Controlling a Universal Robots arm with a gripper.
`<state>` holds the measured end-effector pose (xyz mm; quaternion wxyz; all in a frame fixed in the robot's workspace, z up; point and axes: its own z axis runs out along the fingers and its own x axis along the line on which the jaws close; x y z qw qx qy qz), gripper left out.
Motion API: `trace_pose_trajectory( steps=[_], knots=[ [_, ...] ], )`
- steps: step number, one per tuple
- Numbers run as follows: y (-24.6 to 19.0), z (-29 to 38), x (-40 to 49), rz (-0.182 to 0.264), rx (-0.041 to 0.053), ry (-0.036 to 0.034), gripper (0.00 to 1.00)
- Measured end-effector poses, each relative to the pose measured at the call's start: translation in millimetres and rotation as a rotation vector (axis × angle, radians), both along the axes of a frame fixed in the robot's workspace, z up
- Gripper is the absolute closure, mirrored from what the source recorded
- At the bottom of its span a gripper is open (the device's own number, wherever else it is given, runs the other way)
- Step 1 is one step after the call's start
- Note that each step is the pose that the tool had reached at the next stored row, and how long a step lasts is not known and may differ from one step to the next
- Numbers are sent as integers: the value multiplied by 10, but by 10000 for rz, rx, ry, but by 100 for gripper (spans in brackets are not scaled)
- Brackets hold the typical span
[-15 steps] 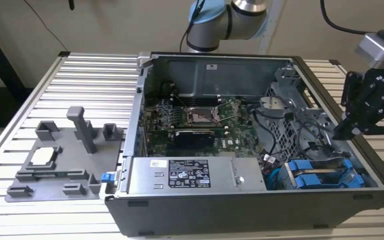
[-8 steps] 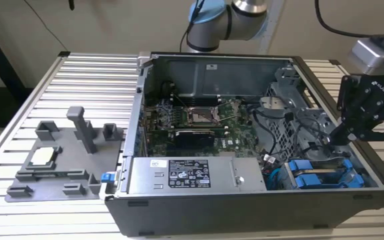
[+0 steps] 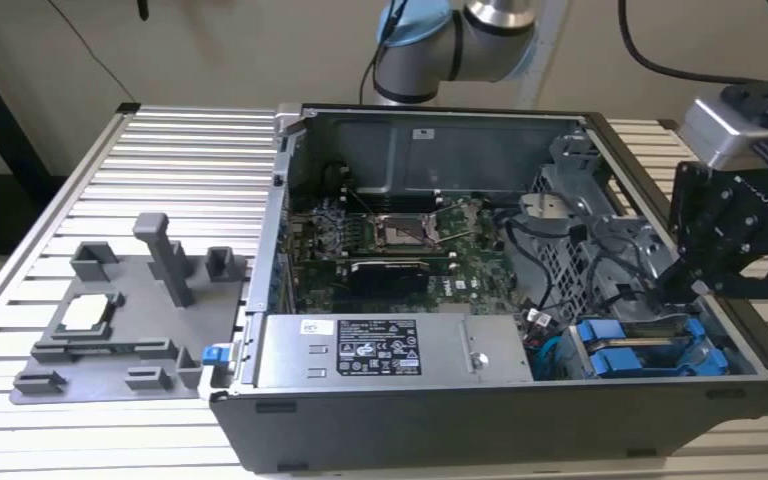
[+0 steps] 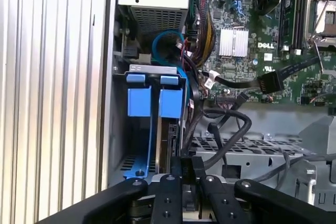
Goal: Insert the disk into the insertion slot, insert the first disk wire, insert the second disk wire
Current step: 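Insert the first disk wire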
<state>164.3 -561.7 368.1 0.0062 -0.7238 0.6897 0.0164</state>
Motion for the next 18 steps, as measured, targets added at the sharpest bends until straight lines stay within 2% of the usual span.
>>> trace_pose_trajectory(
  steps=[1,3,5,6,10,18],
  knots=[
    [-6,-4,-19,0,-1,-117,81],
    [-12,-19,-52,-2,0,-307,81],
    [-16,-38,-65,-1,3,-462,81],
    [-17,-54,-66,-1,3,-498,81],
    [-17,-114,-66,1,-5,-506,81],
    [-23,-174,-55,1,-11,-513,81]
  ],
)
